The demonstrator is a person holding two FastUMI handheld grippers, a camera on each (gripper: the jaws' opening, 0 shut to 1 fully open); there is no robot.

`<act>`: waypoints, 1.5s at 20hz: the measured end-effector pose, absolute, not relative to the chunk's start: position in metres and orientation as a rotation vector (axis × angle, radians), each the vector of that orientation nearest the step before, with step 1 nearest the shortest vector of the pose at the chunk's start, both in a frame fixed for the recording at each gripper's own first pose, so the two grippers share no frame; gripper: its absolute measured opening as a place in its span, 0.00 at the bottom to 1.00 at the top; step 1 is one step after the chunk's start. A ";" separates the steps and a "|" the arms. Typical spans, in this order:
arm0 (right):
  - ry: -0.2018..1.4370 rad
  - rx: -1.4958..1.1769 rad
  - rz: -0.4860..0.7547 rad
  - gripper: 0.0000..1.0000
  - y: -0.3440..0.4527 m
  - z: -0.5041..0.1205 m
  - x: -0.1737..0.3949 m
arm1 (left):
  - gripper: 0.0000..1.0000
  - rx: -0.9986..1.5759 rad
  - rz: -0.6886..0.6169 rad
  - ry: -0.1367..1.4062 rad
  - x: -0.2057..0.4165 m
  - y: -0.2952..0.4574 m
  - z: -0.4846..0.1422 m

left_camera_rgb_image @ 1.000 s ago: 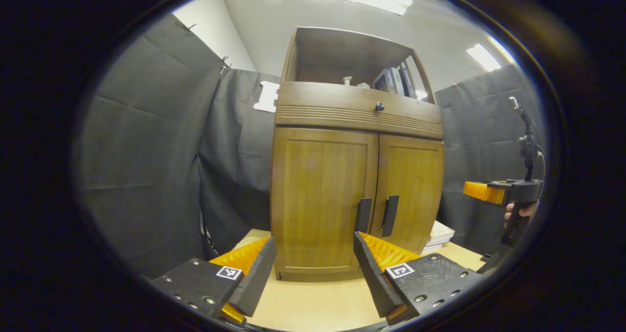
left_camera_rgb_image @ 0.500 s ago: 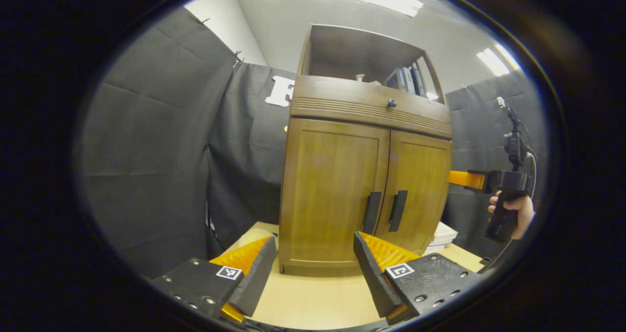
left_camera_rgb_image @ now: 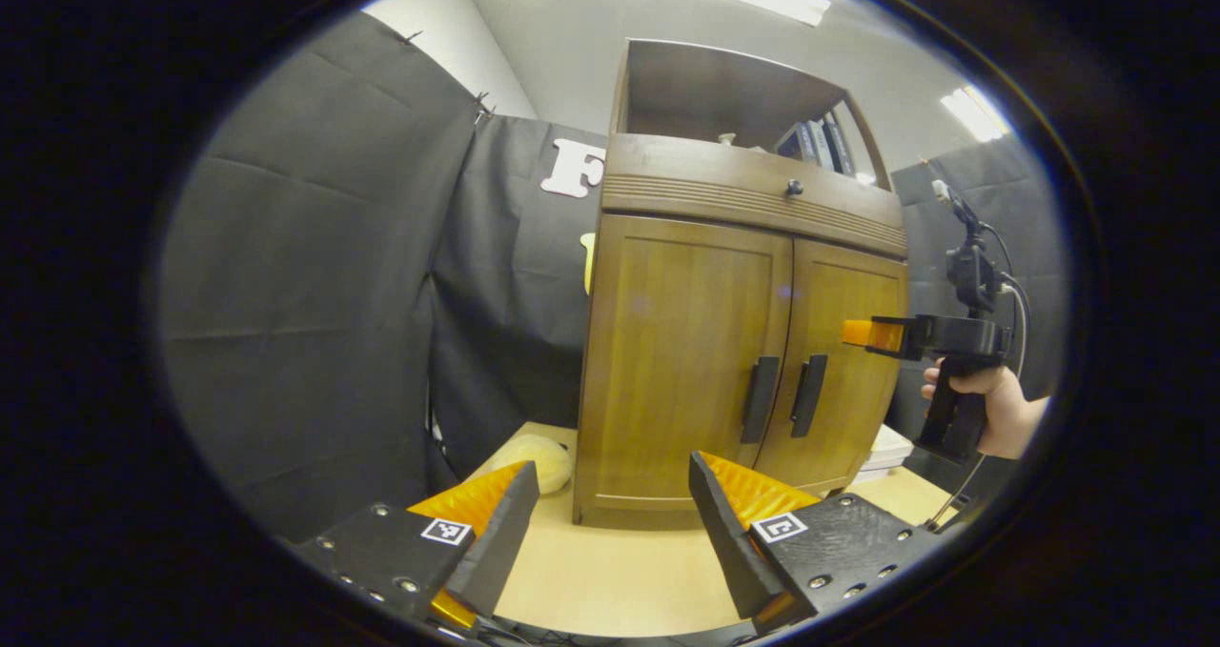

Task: Open the right door of the double-door shoe cabinet with the right hand, and open the left door with the left hand.

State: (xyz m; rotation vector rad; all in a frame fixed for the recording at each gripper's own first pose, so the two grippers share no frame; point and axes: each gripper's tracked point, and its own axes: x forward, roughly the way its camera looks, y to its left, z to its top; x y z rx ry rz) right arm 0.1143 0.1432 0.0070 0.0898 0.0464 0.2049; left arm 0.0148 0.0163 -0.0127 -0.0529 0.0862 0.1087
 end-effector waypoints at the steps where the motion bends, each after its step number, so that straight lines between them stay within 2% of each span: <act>1: 0.053 0.087 0.205 0.98 0.148 0.001 0.118 | 0.89 -0.044 0.112 0.087 0.016 0.018 -0.013; 12: 0.133 0.012 0.188 0.98 0.171 -0.043 0.155 | 0.90 -0.027 0.120 0.123 0.015 0.029 -0.018; 13: 0.135 0.004 0.179 0.93 0.170 -0.045 0.158 | 0.90 -0.016 0.120 0.125 0.018 0.029 -0.016; 14: 0.141 0.008 0.177 0.98 0.171 -0.047 0.162 | 0.89 -0.009 0.119 0.128 0.019 0.030 -0.017; 18: 0.182 0.044 0.140 0.98 0.166 -0.059 0.180 | 0.89 -0.015 0.110 0.153 0.019 0.028 -0.020; 19: 0.197 0.060 0.152 0.92 0.169 -0.063 0.179 | 0.89 -0.014 0.111 0.156 0.021 0.028 -0.019; 20: 0.197 0.071 0.160 0.91 0.171 -0.064 0.181 | 0.91 -0.012 0.109 0.159 0.021 0.027 -0.021; 21: 0.193 0.058 0.158 0.79 0.173 -0.061 0.181 | 0.92 -0.010 0.105 0.158 0.023 0.027 -0.019; 25: 0.189 0.002 0.164 0.49 0.175 -0.062 0.180 | 0.89 -0.006 0.087 0.149 0.022 0.024 -0.019; 27: 0.178 0.025 0.186 0.48 0.173 -0.059 0.180 | 0.89 -0.005 0.082 0.151 0.023 0.024 -0.018; 29: 0.186 0.048 0.217 0.32 0.175 -0.062 0.180 | 0.89 -0.001 0.081 0.146 0.022 0.024 -0.017; 30: 0.197 0.044 0.217 0.32 0.176 -0.064 0.182 | 0.89 -0.002 0.078 0.145 0.022 0.023 -0.018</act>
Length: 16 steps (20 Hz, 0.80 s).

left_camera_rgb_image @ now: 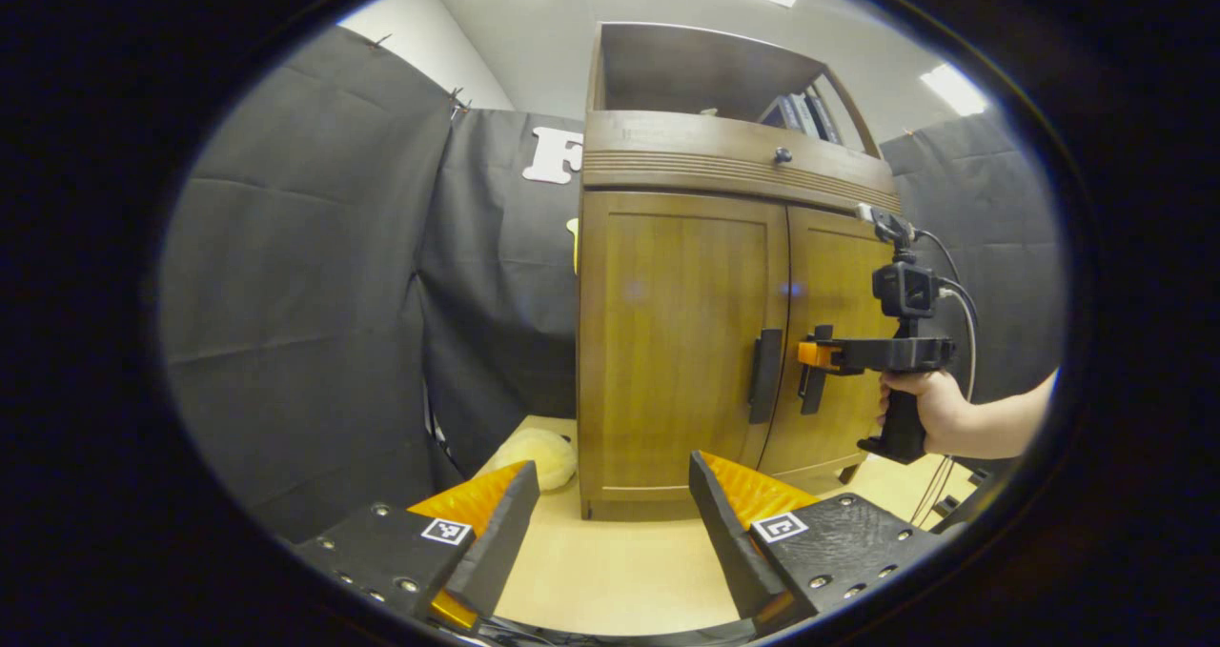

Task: Open the right door of the double-door shoe cabinet with the right hand, and open the left door with the left hand.

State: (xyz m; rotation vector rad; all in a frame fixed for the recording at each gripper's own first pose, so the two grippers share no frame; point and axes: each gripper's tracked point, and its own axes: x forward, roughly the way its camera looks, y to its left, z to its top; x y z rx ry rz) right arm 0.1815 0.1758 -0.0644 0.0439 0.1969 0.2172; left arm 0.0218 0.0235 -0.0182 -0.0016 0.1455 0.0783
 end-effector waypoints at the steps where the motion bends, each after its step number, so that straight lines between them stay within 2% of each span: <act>1: 0.198 0.034 0.212 0.32 0.174 -0.064 0.180 | 0.89 -0.002 0.077 0.147 0.022 0.023 -0.019; 3: 0.196 0.028 0.207 0.32 0.172 -0.063 0.181 | 0.89 -0.003 0.077 0.154 0.021 0.023 -0.019; 4: 0.194 0.032 0.211 0.24 0.173 -0.060 0.178 | 0.89 -0.005 0.078 0.156 0.021 0.023 -0.019; 6: 0.211 0.044 0.226 0.21 0.173 -0.067 0.181 | 0.89 -0.010 0.075 0.151 0.022 0.023 -0.019; 7: 0.210 0.051 0.240 0.12 0.175 -0.065 0.183 | 0.89 -0.014 0.073 0.148 0.023 0.023 -0.018; 16: 0.210 0.044 0.290 0.12 0.168 -0.049 0.170 | 0.92 -0.059 0.093 0.140 0.024 0.029 -0.017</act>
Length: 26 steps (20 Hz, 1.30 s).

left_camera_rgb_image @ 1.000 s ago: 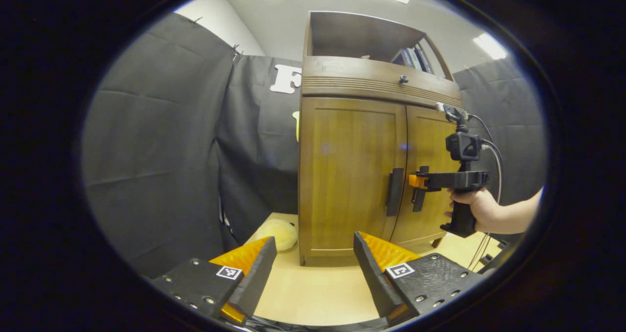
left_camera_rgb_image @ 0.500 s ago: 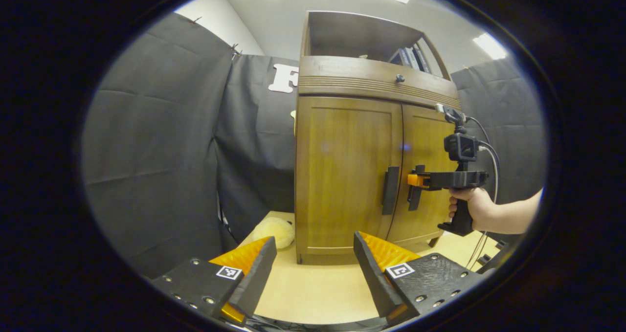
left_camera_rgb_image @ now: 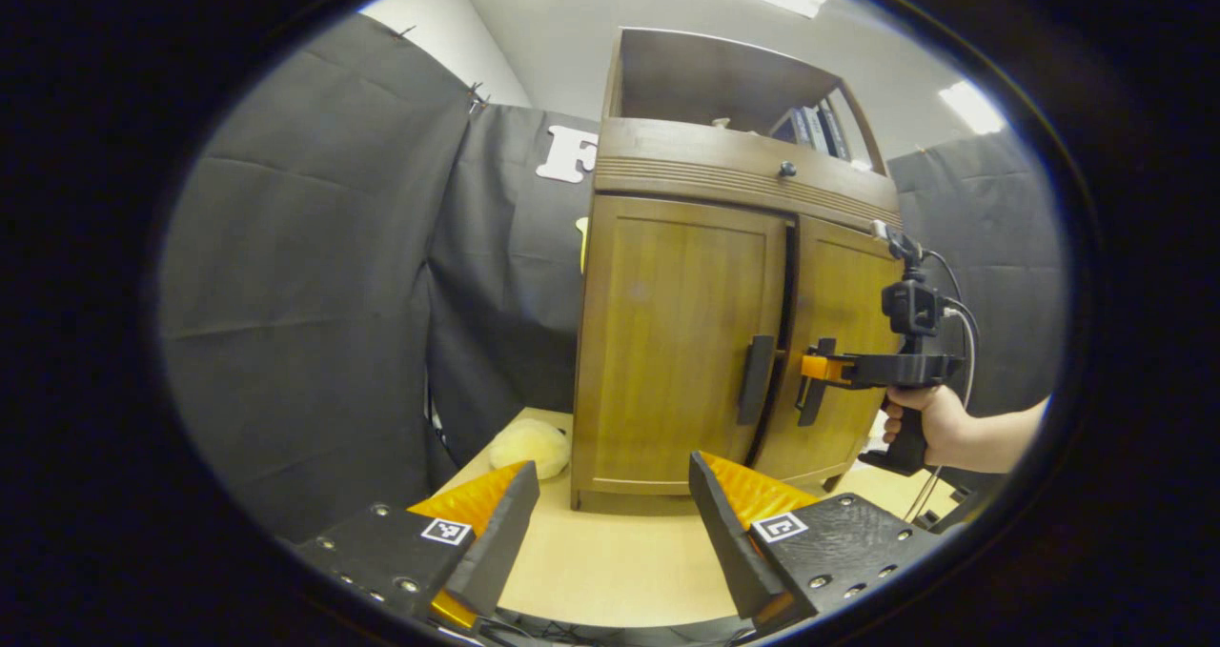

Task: Open the right door of the double-door shoe cabinet with the right hand, and open the left door with the left hand.

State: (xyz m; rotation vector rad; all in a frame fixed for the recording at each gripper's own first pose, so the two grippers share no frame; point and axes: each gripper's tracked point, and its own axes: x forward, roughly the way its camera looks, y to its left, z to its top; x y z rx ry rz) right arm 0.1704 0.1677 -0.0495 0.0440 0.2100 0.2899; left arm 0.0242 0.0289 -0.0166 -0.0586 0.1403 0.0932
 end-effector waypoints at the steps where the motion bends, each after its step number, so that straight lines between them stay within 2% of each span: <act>1: 0.211 0.044 0.295 0.12 0.167 -0.045 0.169 | 0.89 -0.058 0.096 0.142 0.024 0.030 -0.016; 17: 0.203 0.054 0.341 0.13 0.155 -0.015 0.155 | 0.89 -0.035 0.046 0.140 0.025 0.025 -0.014; 21: 0.212 0.051 0.332 0.13 0.149 -0.011 0.154 | 0.89 -0.044 0.018 0.145 0.042 0.018 -0.015; 22: 0.216 0.050 0.330 0.13 0.148 -0.011 0.153 | 0.92 -0.049 0.008 0.148 0.052 0.016 -0.017; 26: 0.253 0.084 0.304 0.13 0.126 -0.008 0.138 | 0.89 -0.057 -0.044 0.171 0.078 0.010 -0.034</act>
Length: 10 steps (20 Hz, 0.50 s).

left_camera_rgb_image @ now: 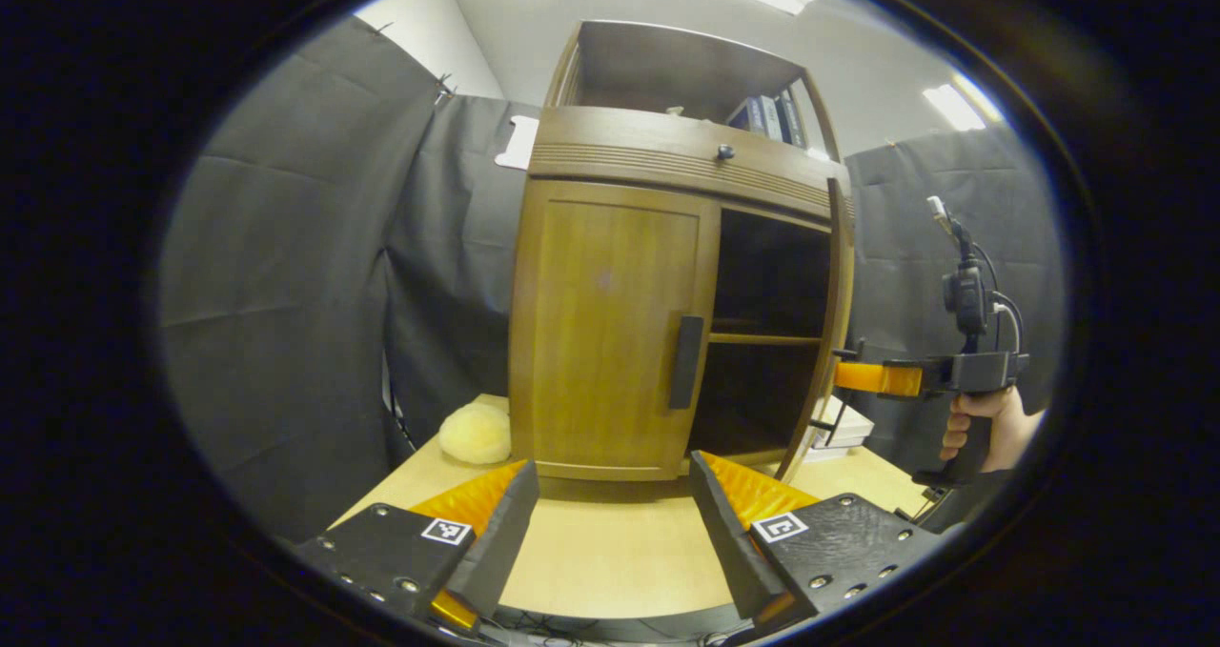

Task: Open the right door of the double-door shoe cabinet with the right hand, and open the left door with the left hand.

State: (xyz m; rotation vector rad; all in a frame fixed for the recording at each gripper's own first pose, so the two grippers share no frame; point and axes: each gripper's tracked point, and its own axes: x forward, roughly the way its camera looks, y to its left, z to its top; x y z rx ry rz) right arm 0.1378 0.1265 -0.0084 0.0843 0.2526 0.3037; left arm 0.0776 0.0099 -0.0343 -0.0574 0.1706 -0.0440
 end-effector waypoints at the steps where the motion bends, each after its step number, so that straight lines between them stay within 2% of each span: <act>1: 0.257 0.076 0.301 0.12 0.118 -0.012 0.130 | 0.89 -0.053 -0.054 0.166 0.084 0.009 -0.033; 8: 0.304 0.101 0.309 0.14 0.075 -0.014 0.114 | 0.89 -0.068 -0.035 0.174 0.117 0.007 -0.038; 10: 0.304 0.113 0.306 0.11 0.056 -0.013 0.110 | 0.89 -0.063 -0.037 0.176 0.124 0.012 -0.033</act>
